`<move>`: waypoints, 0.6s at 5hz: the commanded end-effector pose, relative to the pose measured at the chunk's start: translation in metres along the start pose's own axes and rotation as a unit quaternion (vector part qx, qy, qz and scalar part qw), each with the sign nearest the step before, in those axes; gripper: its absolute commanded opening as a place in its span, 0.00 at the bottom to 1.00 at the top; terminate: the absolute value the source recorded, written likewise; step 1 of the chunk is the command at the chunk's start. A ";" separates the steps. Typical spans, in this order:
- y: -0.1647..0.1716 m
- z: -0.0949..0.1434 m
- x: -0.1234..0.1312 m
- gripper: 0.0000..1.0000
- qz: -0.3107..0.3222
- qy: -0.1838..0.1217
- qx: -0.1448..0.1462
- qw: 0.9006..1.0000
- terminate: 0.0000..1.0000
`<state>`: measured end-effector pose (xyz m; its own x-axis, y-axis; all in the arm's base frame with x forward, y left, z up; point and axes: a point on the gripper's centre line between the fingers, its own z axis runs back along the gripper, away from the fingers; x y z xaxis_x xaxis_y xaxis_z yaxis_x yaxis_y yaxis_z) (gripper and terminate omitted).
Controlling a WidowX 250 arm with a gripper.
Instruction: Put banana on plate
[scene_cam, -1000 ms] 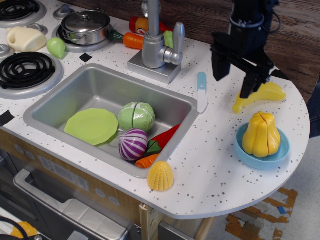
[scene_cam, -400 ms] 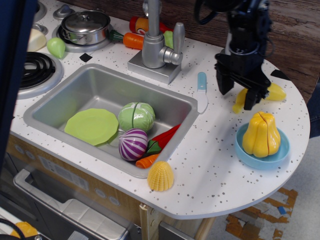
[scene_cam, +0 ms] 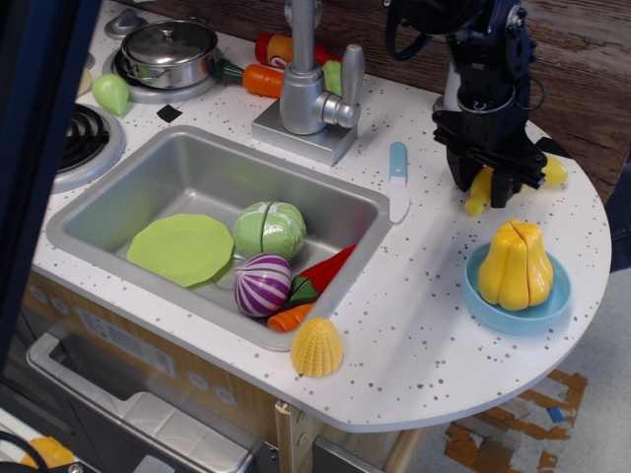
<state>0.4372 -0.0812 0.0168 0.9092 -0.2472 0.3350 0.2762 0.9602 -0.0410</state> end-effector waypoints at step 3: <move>0.079 0.119 -0.029 0.00 0.077 0.056 0.117 0.989 0.00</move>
<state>0.3710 0.0360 0.0896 0.9864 -0.0823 0.1424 0.0658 0.9910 0.1170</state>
